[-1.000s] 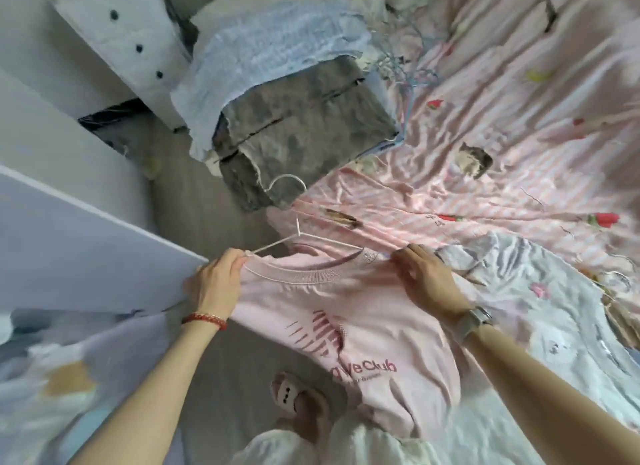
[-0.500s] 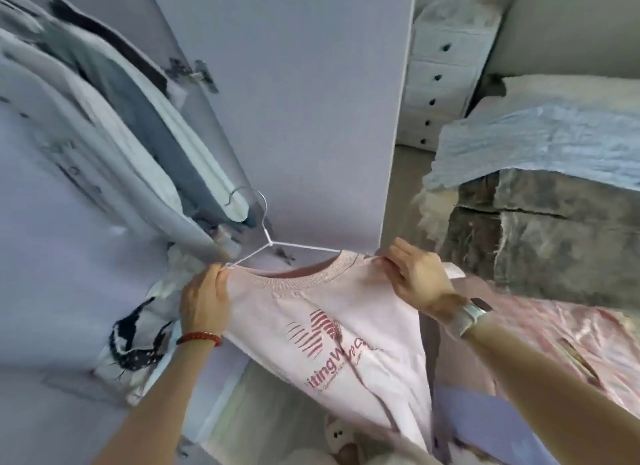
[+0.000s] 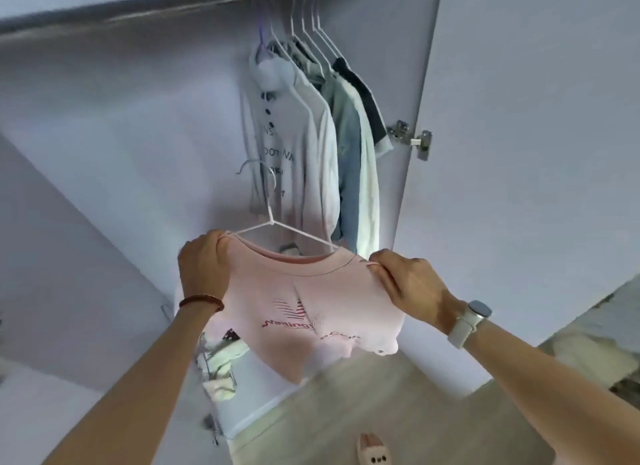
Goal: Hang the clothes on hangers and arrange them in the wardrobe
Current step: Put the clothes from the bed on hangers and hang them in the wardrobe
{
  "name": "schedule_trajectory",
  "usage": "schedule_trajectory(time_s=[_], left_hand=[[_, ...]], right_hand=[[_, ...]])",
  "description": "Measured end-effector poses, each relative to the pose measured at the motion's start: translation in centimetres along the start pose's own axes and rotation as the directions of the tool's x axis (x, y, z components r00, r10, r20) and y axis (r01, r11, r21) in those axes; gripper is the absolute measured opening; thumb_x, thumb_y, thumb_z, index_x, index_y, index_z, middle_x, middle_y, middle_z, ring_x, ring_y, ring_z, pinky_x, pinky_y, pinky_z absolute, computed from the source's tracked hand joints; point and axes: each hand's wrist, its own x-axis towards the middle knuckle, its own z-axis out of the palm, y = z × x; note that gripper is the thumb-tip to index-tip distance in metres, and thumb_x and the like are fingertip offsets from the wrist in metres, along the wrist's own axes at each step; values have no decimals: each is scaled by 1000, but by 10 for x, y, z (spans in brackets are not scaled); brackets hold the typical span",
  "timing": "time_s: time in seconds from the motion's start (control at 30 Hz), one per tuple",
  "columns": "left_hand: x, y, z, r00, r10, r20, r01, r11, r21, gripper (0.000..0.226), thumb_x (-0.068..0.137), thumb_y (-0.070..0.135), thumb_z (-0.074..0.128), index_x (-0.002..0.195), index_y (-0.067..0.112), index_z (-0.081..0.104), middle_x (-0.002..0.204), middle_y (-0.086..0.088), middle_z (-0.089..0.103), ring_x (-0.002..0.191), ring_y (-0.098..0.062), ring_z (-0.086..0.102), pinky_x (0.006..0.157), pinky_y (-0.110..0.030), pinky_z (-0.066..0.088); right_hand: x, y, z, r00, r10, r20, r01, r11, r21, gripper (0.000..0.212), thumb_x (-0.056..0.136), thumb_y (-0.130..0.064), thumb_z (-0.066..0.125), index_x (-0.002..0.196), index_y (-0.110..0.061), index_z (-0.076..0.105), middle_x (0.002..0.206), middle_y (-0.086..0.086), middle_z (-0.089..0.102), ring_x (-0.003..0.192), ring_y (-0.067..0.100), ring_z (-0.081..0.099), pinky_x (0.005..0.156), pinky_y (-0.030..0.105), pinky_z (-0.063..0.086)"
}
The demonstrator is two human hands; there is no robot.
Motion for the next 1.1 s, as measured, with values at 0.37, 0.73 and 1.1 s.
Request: schedule_trajectory(time_s=[0.37,0.73,1.1], left_hand=[[106,44,-59,904,83,-420,-63,996,61,41,79,4,49,119,2,55,121,-21,53,118,-39,45,96,-49,34],[184,89,-97,835,289,-467,-63,895,441,66,79,12,54,142,12,31,149,-23,21,138,-40,10,111,-56,14],[192,73,-90,833,301,-465,1,839,544,81,73,15,64,144,18,25,150,-17,22,139,-34,13,103,-61,25]], right_hand=[[177,-10,26,945,103,-309,-42,980,196,19,94,-15,46,87,-4,60,61,12,63,54,35,59,52,30,38],[313,-18,29,879,280,-386,-166,938,303,26,96,-19,38,95,1,55,76,20,63,70,38,58,55,31,31],[346,-8,59,885,452,-110,-398,858,325,26,97,-20,32,107,1,44,99,26,63,91,41,59,62,34,32]])
